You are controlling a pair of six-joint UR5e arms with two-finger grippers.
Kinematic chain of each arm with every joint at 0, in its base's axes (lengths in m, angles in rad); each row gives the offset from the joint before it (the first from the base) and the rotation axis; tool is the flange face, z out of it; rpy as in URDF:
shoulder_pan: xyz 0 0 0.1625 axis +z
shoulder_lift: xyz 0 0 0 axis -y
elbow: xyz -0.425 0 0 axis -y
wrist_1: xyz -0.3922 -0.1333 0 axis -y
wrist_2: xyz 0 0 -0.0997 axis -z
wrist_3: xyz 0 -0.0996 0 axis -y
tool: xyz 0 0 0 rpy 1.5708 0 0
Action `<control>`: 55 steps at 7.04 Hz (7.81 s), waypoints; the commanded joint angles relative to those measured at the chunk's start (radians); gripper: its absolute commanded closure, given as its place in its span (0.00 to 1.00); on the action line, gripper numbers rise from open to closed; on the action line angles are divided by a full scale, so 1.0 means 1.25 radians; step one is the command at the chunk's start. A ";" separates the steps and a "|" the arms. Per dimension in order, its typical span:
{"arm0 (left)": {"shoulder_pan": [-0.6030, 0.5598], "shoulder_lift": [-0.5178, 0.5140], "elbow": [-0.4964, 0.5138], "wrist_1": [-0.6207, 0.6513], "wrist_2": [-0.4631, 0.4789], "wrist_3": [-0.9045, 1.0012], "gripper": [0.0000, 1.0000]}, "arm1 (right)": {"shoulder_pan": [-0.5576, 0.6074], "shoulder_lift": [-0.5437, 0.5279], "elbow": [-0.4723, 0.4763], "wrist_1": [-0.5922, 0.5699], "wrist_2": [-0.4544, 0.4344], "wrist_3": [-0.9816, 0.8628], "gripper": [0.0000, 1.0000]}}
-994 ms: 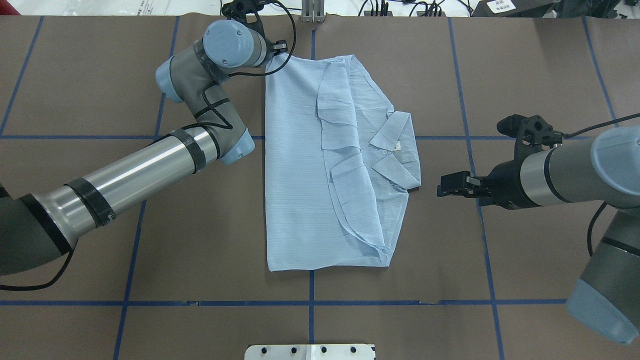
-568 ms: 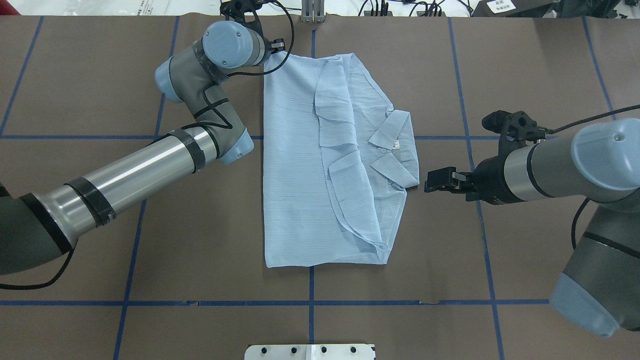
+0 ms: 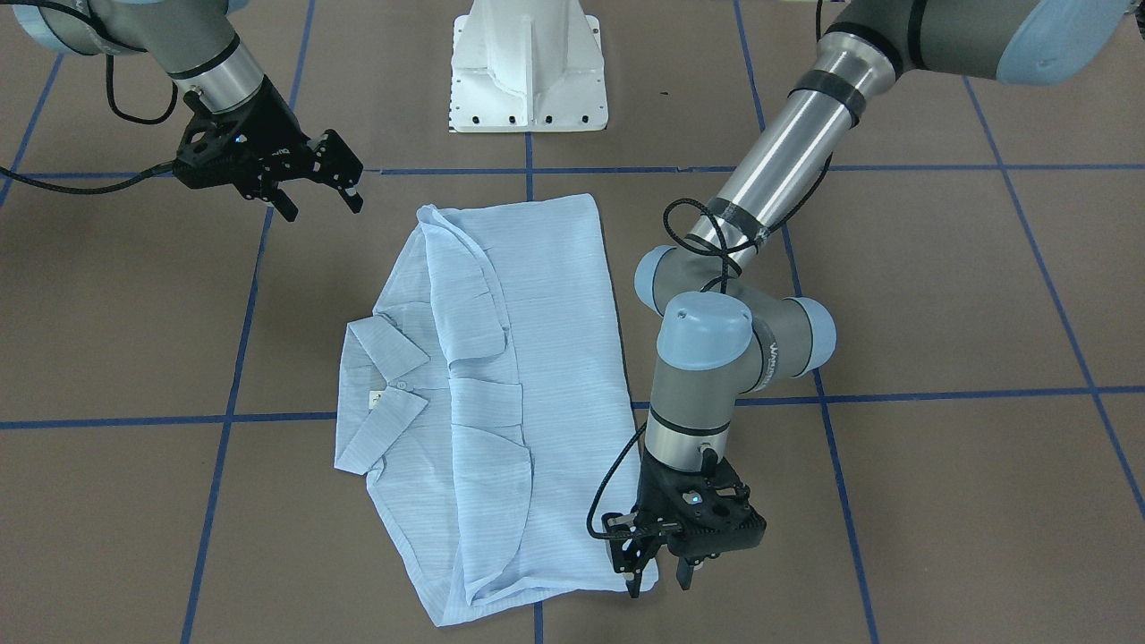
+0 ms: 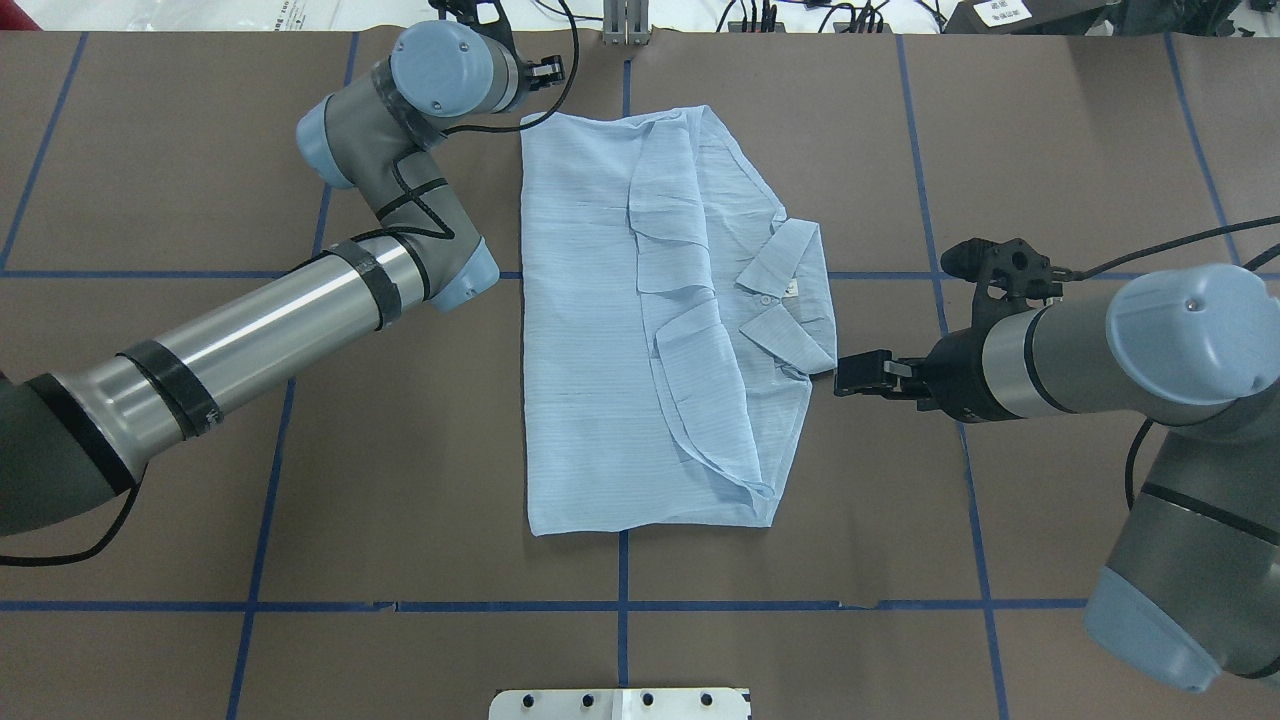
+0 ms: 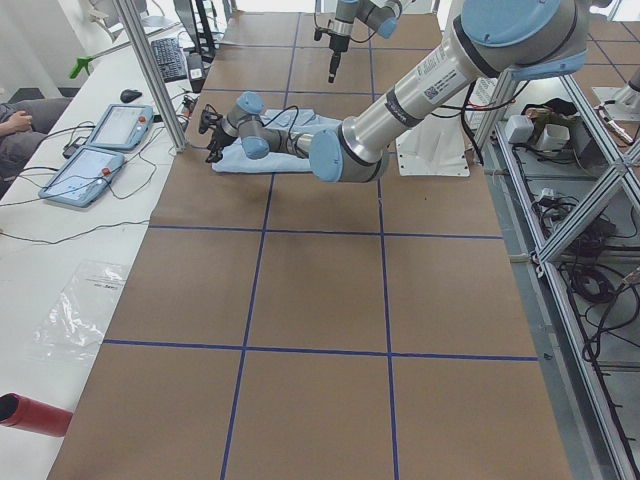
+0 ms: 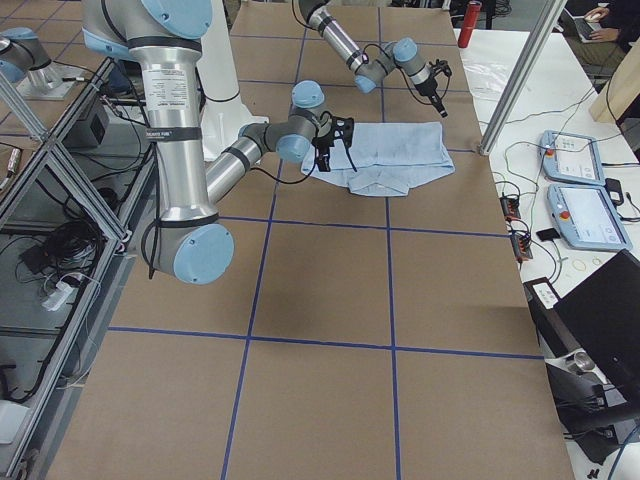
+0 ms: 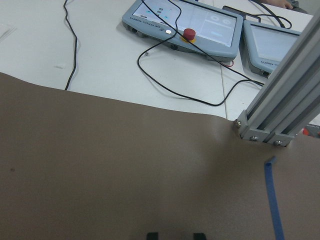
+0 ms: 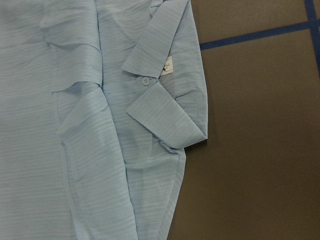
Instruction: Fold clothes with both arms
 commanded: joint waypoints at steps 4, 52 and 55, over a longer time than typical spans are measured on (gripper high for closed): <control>-0.043 0.295 -0.556 0.273 -0.193 0.047 0.00 | -0.107 0.256 -0.075 -0.326 -0.138 -0.086 0.00; 0.076 0.384 -0.834 0.476 -0.255 -0.042 0.00 | 0.229 0.345 -0.631 0.053 -0.091 -0.601 0.00; 0.086 0.386 -0.857 0.481 -0.267 -0.049 0.00 | 0.232 0.362 -0.574 0.045 0.012 -0.559 0.00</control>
